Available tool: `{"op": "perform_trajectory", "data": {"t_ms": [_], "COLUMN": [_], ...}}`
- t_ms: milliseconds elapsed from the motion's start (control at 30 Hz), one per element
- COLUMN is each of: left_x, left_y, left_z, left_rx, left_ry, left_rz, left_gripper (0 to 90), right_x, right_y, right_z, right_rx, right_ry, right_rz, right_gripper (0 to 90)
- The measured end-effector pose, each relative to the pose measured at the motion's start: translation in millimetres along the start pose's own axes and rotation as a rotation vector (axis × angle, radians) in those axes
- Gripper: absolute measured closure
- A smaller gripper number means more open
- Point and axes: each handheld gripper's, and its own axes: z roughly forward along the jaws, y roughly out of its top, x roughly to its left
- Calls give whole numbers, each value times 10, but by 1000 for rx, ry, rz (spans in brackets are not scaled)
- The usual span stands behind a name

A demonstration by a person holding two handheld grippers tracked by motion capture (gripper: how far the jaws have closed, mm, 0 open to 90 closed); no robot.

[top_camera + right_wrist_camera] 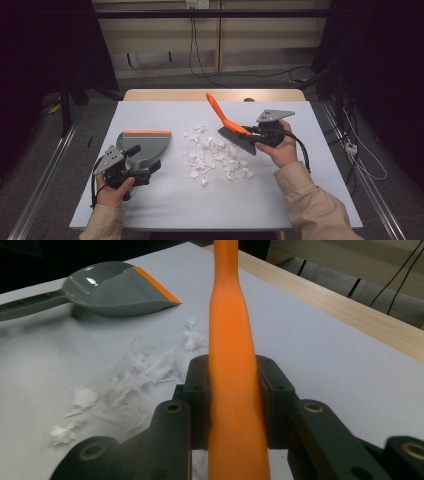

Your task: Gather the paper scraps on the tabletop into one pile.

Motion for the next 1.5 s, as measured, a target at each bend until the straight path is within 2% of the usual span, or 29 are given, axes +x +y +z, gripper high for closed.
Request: {"op": "perform_trajectory", "data": {"t_ms": [100, 333, 500, 633, 767, 933, 1033, 1133, 1233, 1367, 1433, 1500], "left_x": [0, 5, 1, 3, 1, 3, 0, 0, 6, 14, 12, 9], "left_y": [-2, -2, -4, -9, -12, -16, -17, -15, -16, -17, -18, -14], "left_z": [2, 4, 5, 10, 15, 18, 16, 13, 13, 15, 14, 9], "left_rx": [2, 0, 1, 3, 7, 10, 11, 11, 16, 18, 22, 18], "left_ry": [-4, -2, -2, -1, -3, -3, -5, -5, -6, -3, -5, -5], "left_rz": [4, 0, -1, -3, 2, 1, 4, 4, 10, 11, 14, 16], "left_gripper": [36, 36, 36, 36, 36, 36, 36, 36, 36, 36, 36, 37], "right_x": [30, -28, -97, -119, -57, 107, 102, -30, -160, -260, -287, -284], "right_y": [29, 83, 86, 29, -13, 65, 33, -141, -304, -378, -394, -383], "right_z": [-12, -89, -117, -68, 9, 44, 77, 164, 204, 160, 143, 128], "right_rx": [-2, -32, -28, -8, -3, -27, -13, 43, 100, 109, 104, 121], "right_ry": [9, 3, -15, -16, 10, 64, 60, 22, -50, -117, -120, -155], "right_rz": [-5, 22, 36, 43, 50, 18, 12, 55, 61, 62, 80, 58], "right_gripper": [716, 716, 716, 716, 716, 716, 716, 716, 716, 716, 715, 715]}}
